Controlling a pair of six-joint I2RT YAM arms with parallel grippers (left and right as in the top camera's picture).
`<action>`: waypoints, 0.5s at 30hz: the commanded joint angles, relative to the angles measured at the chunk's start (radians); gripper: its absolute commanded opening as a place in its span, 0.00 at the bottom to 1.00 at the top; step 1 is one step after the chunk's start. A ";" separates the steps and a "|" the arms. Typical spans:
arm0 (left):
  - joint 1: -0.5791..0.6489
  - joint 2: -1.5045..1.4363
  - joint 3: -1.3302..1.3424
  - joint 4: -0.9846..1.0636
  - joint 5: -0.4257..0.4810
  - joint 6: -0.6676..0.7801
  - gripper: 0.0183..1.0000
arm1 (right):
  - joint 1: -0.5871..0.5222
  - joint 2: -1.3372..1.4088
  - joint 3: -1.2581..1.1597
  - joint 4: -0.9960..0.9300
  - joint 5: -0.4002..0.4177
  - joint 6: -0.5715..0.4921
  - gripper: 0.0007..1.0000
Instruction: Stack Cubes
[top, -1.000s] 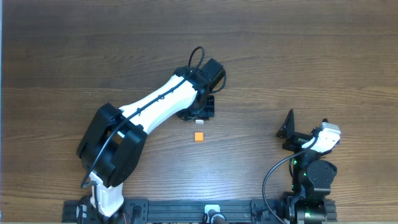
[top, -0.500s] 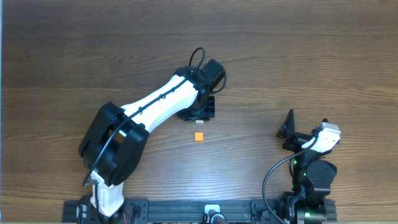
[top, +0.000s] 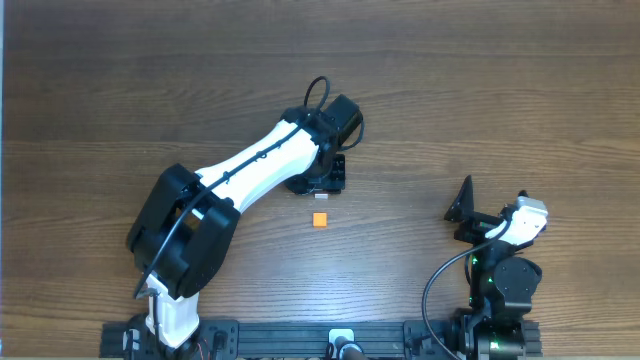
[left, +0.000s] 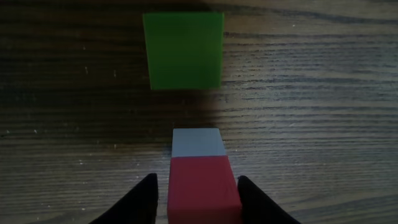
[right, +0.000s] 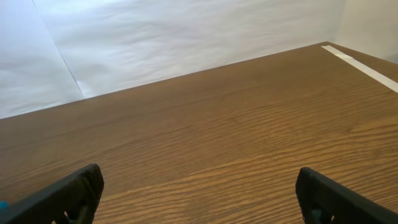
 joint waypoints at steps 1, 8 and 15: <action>0.000 0.016 0.017 0.002 0.009 -0.007 0.45 | 0.003 -0.002 0.005 -0.021 0.016 -0.005 0.99; 0.000 0.016 0.017 0.002 0.009 -0.007 0.62 | 0.003 -0.002 0.005 -0.021 0.016 -0.005 0.99; 0.000 0.010 0.017 0.013 -0.006 -0.021 1.00 | 0.003 -0.002 0.005 -0.021 0.017 -0.005 0.99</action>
